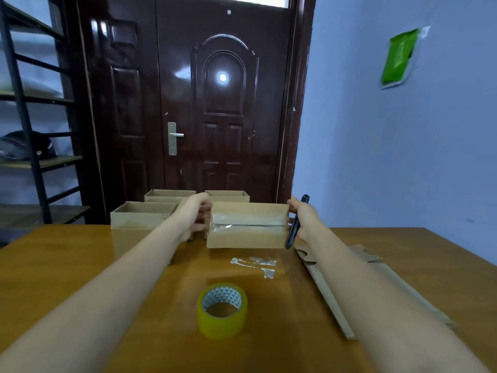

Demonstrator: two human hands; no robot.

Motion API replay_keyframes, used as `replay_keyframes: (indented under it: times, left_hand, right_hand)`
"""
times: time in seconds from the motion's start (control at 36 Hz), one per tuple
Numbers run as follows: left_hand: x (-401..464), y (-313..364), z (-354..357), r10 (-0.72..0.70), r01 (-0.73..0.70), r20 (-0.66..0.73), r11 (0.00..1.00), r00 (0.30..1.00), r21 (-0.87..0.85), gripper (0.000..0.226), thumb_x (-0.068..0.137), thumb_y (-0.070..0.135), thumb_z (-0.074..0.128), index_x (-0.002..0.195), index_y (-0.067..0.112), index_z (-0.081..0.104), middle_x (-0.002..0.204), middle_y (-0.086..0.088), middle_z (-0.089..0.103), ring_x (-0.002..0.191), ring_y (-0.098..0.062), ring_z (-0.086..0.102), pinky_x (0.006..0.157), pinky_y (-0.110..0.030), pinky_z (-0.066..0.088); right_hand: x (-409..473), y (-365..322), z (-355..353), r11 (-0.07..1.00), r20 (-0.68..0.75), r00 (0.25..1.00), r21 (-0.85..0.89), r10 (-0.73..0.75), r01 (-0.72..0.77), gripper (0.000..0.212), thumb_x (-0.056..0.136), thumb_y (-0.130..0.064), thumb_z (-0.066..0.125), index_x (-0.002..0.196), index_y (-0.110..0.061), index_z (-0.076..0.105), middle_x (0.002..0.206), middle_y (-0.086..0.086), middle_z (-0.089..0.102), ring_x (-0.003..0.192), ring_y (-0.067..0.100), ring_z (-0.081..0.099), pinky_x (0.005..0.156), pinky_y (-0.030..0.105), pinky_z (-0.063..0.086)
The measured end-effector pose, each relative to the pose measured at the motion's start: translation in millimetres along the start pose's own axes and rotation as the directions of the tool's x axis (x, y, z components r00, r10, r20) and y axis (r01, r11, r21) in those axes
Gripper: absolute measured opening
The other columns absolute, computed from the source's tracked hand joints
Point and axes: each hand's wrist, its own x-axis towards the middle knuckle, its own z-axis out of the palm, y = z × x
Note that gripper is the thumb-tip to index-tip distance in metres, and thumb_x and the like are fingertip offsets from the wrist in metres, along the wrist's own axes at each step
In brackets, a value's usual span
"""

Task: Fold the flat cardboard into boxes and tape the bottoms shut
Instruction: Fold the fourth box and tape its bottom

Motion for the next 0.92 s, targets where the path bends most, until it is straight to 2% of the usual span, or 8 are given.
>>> replay_keyframes:
  times: [0.08, 0.17, 0.22, 0.31, 0.5, 0.67, 0.81, 0.92]
  left_hand:
    - [-1.9, 3.5, 6.2, 0.006, -0.006, 0.007, 1.000, 1.000, 0.001, 0.027, 0.082, 0.035, 0.058, 0.096, 0.013, 0.064, 0.090, -0.006, 0.063, 0.083, -0.022, 0.057, 0.093, -0.049, 0.051]
    - [-5.5, 7.2, 14.1, 0.044, -0.043, -0.040, 0.999, 0.998, 0.019, 0.034, 0.089, 0.037, 0.056, 0.113, 0.013, 0.061, 0.107, -0.005, 0.065, 0.099, -0.023, 0.059, 0.096, -0.047, 0.047]
    - [-5.6, 7.5, 16.8, 0.095, -0.093, -0.070, 0.995, 0.993, 0.034, 0.027, 0.092, 0.034, 0.054, 0.108, 0.012, 0.057, 0.102, -0.002, 0.063, 0.096, -0.021, 0.056, 0.086, -0.037, 0.047]
    - [-5.5, 4.7, 16.5, 0.145, -0.144, -0.120, 0.989, 0.982, 0.014, 0.022, 0.095, 0.030, 0.051, 0.102, 0.010, 0.057, 0.094, -0.002, 0.060, 0.086, -0.016, 0.054, 0.071, -0.029, 0.043]
    - [4.6, -22.3, 4.8, 0.142, -0.143, -0.137, 0.990, 0.980, 0.007, 0.017, 0.094, 0.031, 0.053, 0.088, 0.015, 0.057, 0.101, -0.004, 0.064, 0.104, -0.023, 0.058, 0.101, -0.042, 0.043]
    - [16.7, -74.3, -7.8, 0.076, -0.063, -0.121, 0.992, 0.990, 0.110, 0.025, 0.094, 0.032, 0.055, 0.083, 0.010, 0.051, 0.103, -0.015, 0.060, 0.105, -0.029, 0.057, 0.102, -0.046, 0.042]
    - [19.8, -115.7, -17.8, 0.009, 0.009, -0.158, 0.994, 0.987, 0.111, 0.024, 0.095, 0.025, 0.055, 0.081, 0.007, 0.046, 0.094, -0.013, 0.056, 0.102, -0.031, 0.054, 0.099, -0.045, 0.040]
    - [24.7, -135.3, -26.6, 0.017, 0.002, -0.187, 0.995, 0.982, 0.100, 0.016, 0.095, 0.017, 0.054, 0.089, 0.004, 0.049, 0.100, -0.012, 0.057, 0.100, -0.028, 0.054, 0.095, -0.044, 0.042]
  right_hand:
    - [2.5, -4.1, 2.6, 0.999, -0.004, 1.000, -0.040, -0.023, 0.022, 0.041, 0.095, -0.037, 0.054, 0.120, -0.004, 0.054, 0.103, 0.010, 0.061, 0.097, 0.031, 0.061, 0.090, 0.046, 0.053]
    - [-2.4, -11.6, 8.6, 0.998, 0.008, 0.999, -0.047, -0.039, 0.039, 0.035, 0.095, -0.035, 0.055, 0.116, -0.007, 0.055, 0.092, 0.008, 0.061, 0.087, 0.028, 0.060, 0.084, 0.042, 0.053]
    - [-6.6, -14.9, 11.1, 0.997, 0.022, 0.998, -0.049, -0.055, 0.056, 0.031, 0.096, -0.031, 0.055, 0.117, -0.008, 0.057, 0.093, 0.007, 0.061, 0.089, 0.028, 0.060, 0.087, 0.043, 0.052]
    - [-5.5, -13.8, 11.7, 0.998, 0.053, 0.996, -0.007, -0.067, 0.068, 0.029, 0.097, -0.028, 0.053, 0.121, -0.014, 0.059, 0.109, 0.007, 0.063, 0.105, 0.028, 0.060, 0.096, 0.048, 0.049]
    - [8.4, 13.6, 13.4, 0.997, 0.066, 0.997, 0.057, -0.051, 0.047, 0.013, 0.097, -0.024, 0.053, 0.107, -0.015, 0.057, 0.119, 0.009, 0.061, 0.108, 0.024, 0.060, 0.094, 0.040, 0.052]
    - [19.5, 56.6, 17.8, 0.999, 0.109, 0.994, 0.041, 0.011, -0.015, 0.029, 0.098, -0.022, 0.051, 0.124, -0.009, 0.052, 0.124, 0.011, 0.061, 0.113, 0.024, 0.058, 0.102, 0.040, 0.046]
    - [23.4, 96.1, 22.8, 0.994, 0.135, 0.985, -0.022, 0.111, -0.110, 0.028, 0.099, -0.024, 0.050, 0.121, -0.008, 0.053, 0.121, 0.010, 0.062, 0.109, 0.024, 0.059, 0.091, 0.037, 0.048]
    - [29.0, 119.5, 29.5, 0.986, 0.081, 0.984, 0.043, 0.158, -0.162, 0.007, 0.098, -0.021, 0.052, 0.100, -0.016, 0.056, 0.120, 0.011, 0.060, 0.115, 0.027, 0.056, 0.103, 0.043, 0.044]
